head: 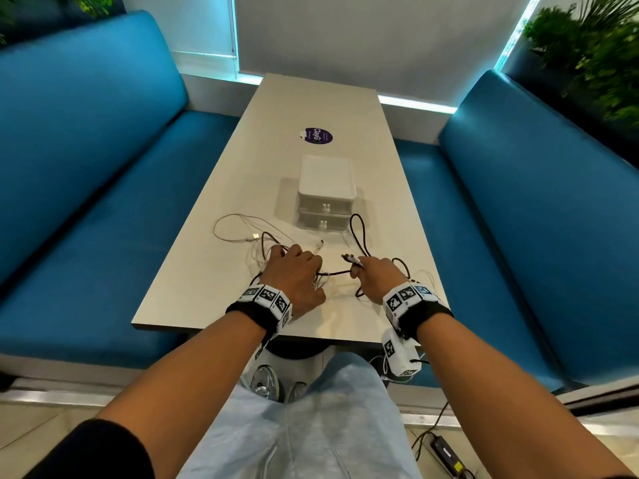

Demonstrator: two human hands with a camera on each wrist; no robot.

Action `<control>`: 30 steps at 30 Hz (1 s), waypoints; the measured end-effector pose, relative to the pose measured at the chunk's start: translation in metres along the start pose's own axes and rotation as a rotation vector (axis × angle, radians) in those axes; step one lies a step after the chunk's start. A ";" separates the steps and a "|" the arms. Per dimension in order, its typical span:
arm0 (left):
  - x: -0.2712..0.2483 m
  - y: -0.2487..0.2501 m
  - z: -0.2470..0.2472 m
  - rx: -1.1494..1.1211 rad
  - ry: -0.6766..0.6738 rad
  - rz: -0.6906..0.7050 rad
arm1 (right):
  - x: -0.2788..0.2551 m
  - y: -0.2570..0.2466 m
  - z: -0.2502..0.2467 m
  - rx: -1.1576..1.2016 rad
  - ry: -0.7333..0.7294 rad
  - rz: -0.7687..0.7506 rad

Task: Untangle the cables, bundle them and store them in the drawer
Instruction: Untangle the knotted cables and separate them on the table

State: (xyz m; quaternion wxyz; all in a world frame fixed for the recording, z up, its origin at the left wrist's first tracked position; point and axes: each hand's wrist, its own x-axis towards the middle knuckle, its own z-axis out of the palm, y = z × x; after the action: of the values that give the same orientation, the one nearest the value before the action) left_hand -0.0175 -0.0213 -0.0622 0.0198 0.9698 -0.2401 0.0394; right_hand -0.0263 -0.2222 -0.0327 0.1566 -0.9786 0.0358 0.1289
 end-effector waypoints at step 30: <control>0.001 0.005 -0.009 0.062 -0.009 0.027 | -0.015 0.075 -0.031 -0.213 0.129 0.298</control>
State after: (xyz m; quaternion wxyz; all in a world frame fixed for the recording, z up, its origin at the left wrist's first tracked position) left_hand -0.0196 -0.0260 -0.0529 -0.0119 0.9668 -0.2517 0.0425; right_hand -0.0415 -0.3024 -0.0226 0.0290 -0.9797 0.1764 0.0906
